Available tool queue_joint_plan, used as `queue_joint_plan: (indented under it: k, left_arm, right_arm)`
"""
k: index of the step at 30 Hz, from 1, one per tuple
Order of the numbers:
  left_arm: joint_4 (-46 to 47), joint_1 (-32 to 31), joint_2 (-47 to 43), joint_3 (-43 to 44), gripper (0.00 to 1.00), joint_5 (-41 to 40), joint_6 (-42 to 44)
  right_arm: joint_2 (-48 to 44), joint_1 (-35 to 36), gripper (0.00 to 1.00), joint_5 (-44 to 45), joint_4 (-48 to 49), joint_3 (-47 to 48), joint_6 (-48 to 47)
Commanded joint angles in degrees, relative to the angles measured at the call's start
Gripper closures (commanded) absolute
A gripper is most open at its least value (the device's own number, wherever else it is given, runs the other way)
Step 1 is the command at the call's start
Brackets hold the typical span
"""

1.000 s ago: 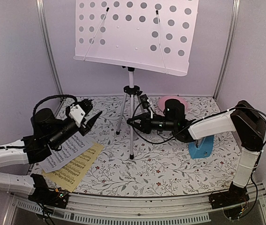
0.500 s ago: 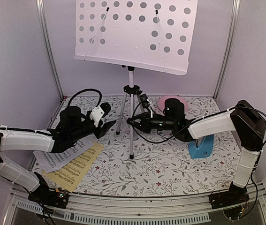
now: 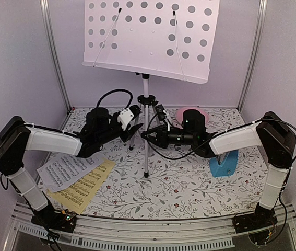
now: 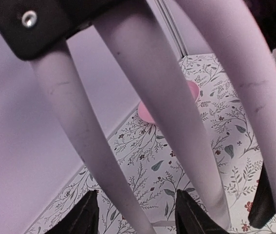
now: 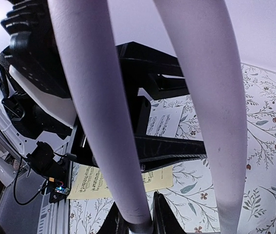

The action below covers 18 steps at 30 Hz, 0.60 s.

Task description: Set up the instrument practice props

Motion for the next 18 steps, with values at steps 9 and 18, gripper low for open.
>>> queue_joint_plan:
  k: [9,18]
  left_arm:
    - [4.41,1.99,3.87,3.48,0.8,-2.43,6.16]
    - [4.85,5.02,3.68,4.36,1.0,-1.52,9.38]
  right_arm:
    - [-1.53,-0.05,1.0,-0.87,-5.86,0.13,4.14]
    - [-7.76,-0.05,1.0,2.19,-10.84,-1.22,1.18]
